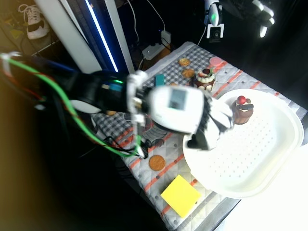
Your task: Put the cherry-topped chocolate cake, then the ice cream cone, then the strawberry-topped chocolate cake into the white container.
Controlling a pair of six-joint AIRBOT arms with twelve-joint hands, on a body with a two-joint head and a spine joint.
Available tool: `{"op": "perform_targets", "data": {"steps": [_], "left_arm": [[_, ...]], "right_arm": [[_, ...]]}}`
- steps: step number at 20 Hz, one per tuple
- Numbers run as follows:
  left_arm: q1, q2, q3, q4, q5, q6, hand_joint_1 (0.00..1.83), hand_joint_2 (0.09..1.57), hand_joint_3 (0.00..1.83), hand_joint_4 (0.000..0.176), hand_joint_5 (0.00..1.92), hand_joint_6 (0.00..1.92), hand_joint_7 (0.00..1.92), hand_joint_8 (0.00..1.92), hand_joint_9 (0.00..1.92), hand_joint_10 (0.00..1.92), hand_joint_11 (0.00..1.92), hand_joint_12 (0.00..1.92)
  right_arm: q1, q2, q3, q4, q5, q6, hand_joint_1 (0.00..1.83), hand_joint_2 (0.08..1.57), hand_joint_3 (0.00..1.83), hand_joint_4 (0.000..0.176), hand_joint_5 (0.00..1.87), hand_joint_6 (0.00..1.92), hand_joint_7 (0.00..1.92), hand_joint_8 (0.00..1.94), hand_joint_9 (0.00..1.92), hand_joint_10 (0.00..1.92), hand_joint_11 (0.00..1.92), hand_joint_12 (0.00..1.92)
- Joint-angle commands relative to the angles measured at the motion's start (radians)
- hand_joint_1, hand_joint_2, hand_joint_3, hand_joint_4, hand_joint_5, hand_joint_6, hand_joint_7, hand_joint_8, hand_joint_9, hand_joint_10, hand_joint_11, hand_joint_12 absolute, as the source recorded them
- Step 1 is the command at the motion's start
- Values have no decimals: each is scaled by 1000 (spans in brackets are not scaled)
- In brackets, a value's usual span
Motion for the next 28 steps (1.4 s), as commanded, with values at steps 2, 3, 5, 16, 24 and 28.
{"op": "perform_targets", "data": {"steps": [2,3,5,16,24,28], "left_arm": [[-8,-7,11,30,-120,-18,656,1363,3,21,104,1,50,6,64,10,0,751],[-9,-9,13,32,-117,-22,656,1363,3,21,104,1,50,6,64,10,0,751],[-11,-10,15,35,-112,-25,683,1373,1,22,114,1,42,3,52,2,0,626],[-1,31,-8,27,-71,-26,673,1298,0,54,91,0,0,0,0,0,34,19],[40,76,-28,27,50,-26,694,1128,0,97,61,3,9,2,2,0,0,370],[44,85,-34,55,148,-26,770,1115,0,81,34,12,0,0,0,0,0,0]], "right_arm": [[20,-44,73,42,55,-4,1186,1287,0,0,648,1239,737,1684,919,1844,1028,1921],[20,-59,95,56,38,-4,1186,1287,0,0,648,1239,737,1684,919,1844,1028,1921],[20,-76,130,81,13,-4,1135,1339,8,0,439,1585,724,1577,658,1488,551,1921],[-21,119,-148,59,232,-9,421,1180,0,146,0,0,0,0,0,0,0,0],[-282,343,-393,-106,470,155,679,1204,4,7,0,0,0,0,74,68,0,1114],[-420,439,-487,-143,570,199,688,1224,3,0,0,0,0,0,31,97,0,586]]}}
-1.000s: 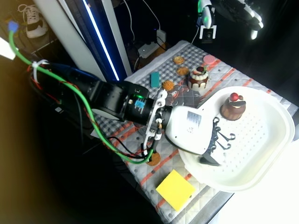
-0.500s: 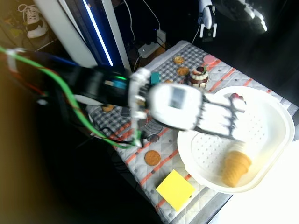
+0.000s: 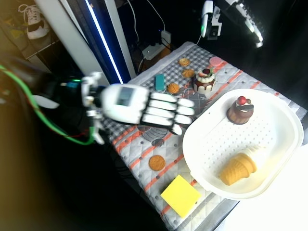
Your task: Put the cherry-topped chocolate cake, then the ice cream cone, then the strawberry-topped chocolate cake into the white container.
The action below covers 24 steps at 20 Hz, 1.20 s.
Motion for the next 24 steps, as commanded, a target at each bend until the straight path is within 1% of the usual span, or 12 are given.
{"op": "perform_targets", "data": {"steps": [1,2,5,7,8,13,15,16,17,18,20,24], "left_arm": [[-13,7,0,27,-53,-8,761,1115,0,61,8,2,0,0,0,0,0,0],[-14,7,0,27,-48,-8,746,1098,0,113,1,0,0,0,0,0,0,0],[-35,-18,26,41,72,-8,702,1118,0,50,0,0,0,0,0,0,40,26],[-62,-50,56,52,161,-8,694,1086,0,95,0,0,0,0,0,0,8,20],[-78,-65,70,62,201,-8,794,1099,0,64,0,0,0,0,0,0,1,3],[-128,-147,130,58,328,24,916,1079,0,108,11,4,0,0,0,0,1,1],[-133,-167,145,31,350,64,1034,1092,10,88,183,33,169,48,4,705,0,1594],[-137,-171,149,28,358,73,1034,1092,10,88,183,33,169,48,4,705,0,1594],[-142,-176,151,23,365,86,1185,1147,8,0,320,351,148,862,161,1580,291,1908],[-147,-181,152,14,368,109,1229,1160,6,0,288,956,205,1496,307,1853,409,1918],[-152,-182,151,13,361,118,1096,1369,22,0,447,1539,504,1836,464,1918,608,1921],[-157,-137,107,32,270,118,1324,1228,0,0,342,1536,231,1773,342,1921,463,1921]], "right_arm": [[-6,12,-18,-21,162,2,664,1243,6,0,0,0,0,0,4,91,0,544],[-7,12,-19,-21,164,2,675,1235,1,4,0,0,0,0,0,84,0,545],[-50,37,-46,-25,214,8,733,1221,0,0,0,0,0,0,0,17,0,90],[-71,49,-61,-30,245,10,730,1228,2,0,0,0,0,0,0,0,0,3],[-83,59,-70,-31,261,10,715,1238,6,0,0,0,0,0,0,0,9,5],[-114,74,-82,-32,313,28,707,1252,10,0,0,0,0,0,0,0,23,28],[-125,77,-87,-33,329,28,739,1246,2,0,0,0,0,0,19,10,0,219],[-128,77,-88,-32,333,28,739,1246,2,0,0,0,0,0,19,10,0,219],[-132,78,-89,-32,336,28,752,1256,4,0,0,0,0,0,41,26,0,416],[-135,78,-91,-32,341,28,749,1267,7,0,0,0,0,0,48,37,0,559],[-139,78,-91,-32,343,28,753,1280,8,0,0,0,0,0,59,75,0,785],[-145,78,-90,-29,347,28,752,1304,10,0,0,0,0,0,0,318,0,1057]]}}
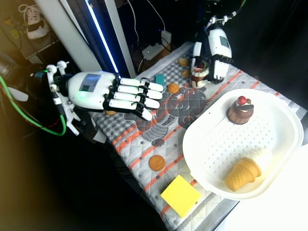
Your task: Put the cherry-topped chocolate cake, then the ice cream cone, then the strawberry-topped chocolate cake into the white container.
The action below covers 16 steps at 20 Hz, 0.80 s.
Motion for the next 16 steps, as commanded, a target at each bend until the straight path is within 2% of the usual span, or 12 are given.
{"op": "perform_targets", "data": {"steps": [1,2,3,4,8,9,10,11,12,14,15,16], "left_arm": [[-20,18,-5,7,-180,-4,1291,1282,24,0,297,1523,499,1682,390,1921,515,1921],[-33,27,-12,16,-203,-4,1287,1292,19,0,291,1501,575,1634,444,1921,538,1921],[-56,29,-10,24,-216,-4,1112,1340,17,0,484,1598,567,1680,488,1888,567,1921],[-77,27,-3,28,-215,-4,1254,1291,0,0,321,1514,630,1575,467,1904,565,1921],[-236,-52,94,33,-116,-4,1299,1273,0,0,305,1409,649,1565,485,1921,582,1921],[-276,-84,128,27,-79,-4,1300,1268,0,0,332,1432,661,1562,597,1921,714,1921],[-308,-114,161,12,-47,-3,1169,1320,14,0,515,1435,623,1772,584,1921,717,1921],[-340,-161,213,-11,-3,-1,1138,1336,18,0,557,1442,597,1836,627,1921,819,1921],[-356,-186,242,-24,20,0,1252,1317,15,0,389,1501,582,1711,615,1921,825,1921],[-392,-249,316,-55,85,1,1218,1172,0,0,257,1563,248,1849,400,1921,582,1921],[-407,-276,347,-77,111,17,1257,1285,2,0,250,1569,508,1701,434,1921,616,1921],[-420,-302,371,-115,136,65,1094,1355,26,0,440,1606,536,1798,453,1921,627,1921]], "right_arm": [[8,6,-2,3,124,0,760,1307,11,0,0,0,0,0,0,302,0,1066],[7,6,-2,4,124,0,772,1308,11,0,0,0,0,0,0,280,0,1066],[6,6,-2,4,125,0,767,1315,14,0,0,0,0,0,0,265,0,1069],[6,6,-2,4,125,0,768,1317,14,0,0,0,0,0,0,260,0,1068],[4,5,-1,5,126,0,794,1307,8,0,0,0,0,0,0,241,0,1083],[2,4,-1,6,127,0,800,1306,7,0,0,0,0,0,0,253,0,1136],[1,3,0,7,127,0,809,1307,7,0,0,0,0,0,0,230,0,1140],[0,0,4,10,127,0,804,1314,8,0,0,0,0,0,0,138,0,975],[-2,-4,6,12,127,0,790,1317,8,0,0,0,0,0,0,63,0,822],[-5,-13,11,14,127,0,757,1312,3,0,0,0,0,0,3,186,0,1036],[-6,-13,11,14,127,0,749,1312,3,0,0,0,0,0,0,220,0,1115],[-7,-13,11,15,127,1,747,1315,4,0,0,0,0,0,0,225,0,1134]]}}
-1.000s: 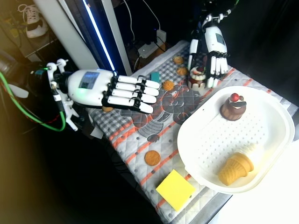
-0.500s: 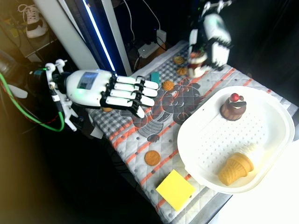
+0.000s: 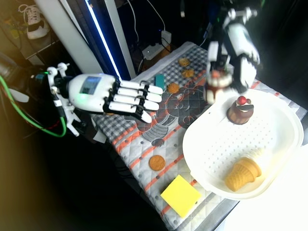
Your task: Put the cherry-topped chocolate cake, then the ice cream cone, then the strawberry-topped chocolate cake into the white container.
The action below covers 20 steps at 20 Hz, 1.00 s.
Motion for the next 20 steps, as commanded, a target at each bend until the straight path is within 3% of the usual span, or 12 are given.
{"op": "perform_targets", "data": {"steps": [1,2,3,8,9,10,14,16,17,18,19,20], "left_arm": [[-20,-18,23,-34,-78,33,1234,1321,7,0,305,1465,572,1672,366,1881,452,1921],[-26,-41,49,-44,-58,37,1227,1215,0,0,256,1317,316,1526,285,1734,281,1921],[-28,-45,55,-46,-54,37,1262,1277,0,0,279,1271,551,1571,320,1701,302,1921],[-28,-45,55,-46,-54,37,1185,1156,0,19,204,831,268,941,187,1334,0,1905],[-37,-79,94,-64,-23,37,1105,1138,0,43,63,718,140,853,60,1217,0,1777],[-40,-91,110,-73,-12,38,998,1110,0,95,12,440,27,538,11,863,0,1586],[-41,-105,137,-103,7,44,853,1027,0,174,1,32,0,6,0,133,0,1085],[-41,-104,133,-99,3,44,804,1009,0,175,0,3,0,0,0,40,0,1090],[-41,-101,126,-93,-2,44,793,1014,0,176,0,0,0,0,0,7,0,911],[-41,-96,120,-90,-8,44,770,1028,1,145,0,0,0,0,3,4,0,636],[-41,-90,112,-86,-16,44,786,1044,6,140,0,0,0,0,0,0,0,126],[-39,-73,90,-79,-38,44,778,1053,9,124,0,0,0,0,0,0,0,24]], "right_arm": [[5,5,3,3,125,1,761,1321,6,0,0,0,0,0,0,182,0,1132],[4,4,5,4,125,4,765,1321,5,0,0,0,0,0,0,165,0,1081],[3,3,6,4,125,6,752,1316,2,0,0,0,0,0,0,194,0,1068],[3,3,6,4,125,6,737,1342,7,0,0,0,0,0,0,90,0,707],[-1,1,8,5,125,11,727,1344,7,0,0,0,0,0,0,49,0,701],[-2,1,8,6,125,13,712,1345,7,0,0,0,0,0,0,13,0,700],[-4,-1,8,6,125,14,736,1341,1,0,0,0,0,0,0,0,0,493],[-7,-1,8,9,125,14,747,1331,0,0,0,0,0,0,12,9,0,658],[-7,-1,8,9,125,14,738,1330,0,0,0,0,0,0,21,27,0,773],[-7,-1,8,9,126,14,727,1333,0,0,0,0,0,0,32,68,0,912],[-7,-1,8,9,126,14,738,1331,0,0,0,0,0,0,6,174,0,1000],[-7,1,7,9,126,14,748,1326,0,0,0,0,0,0,0,204,0,1013]]}}
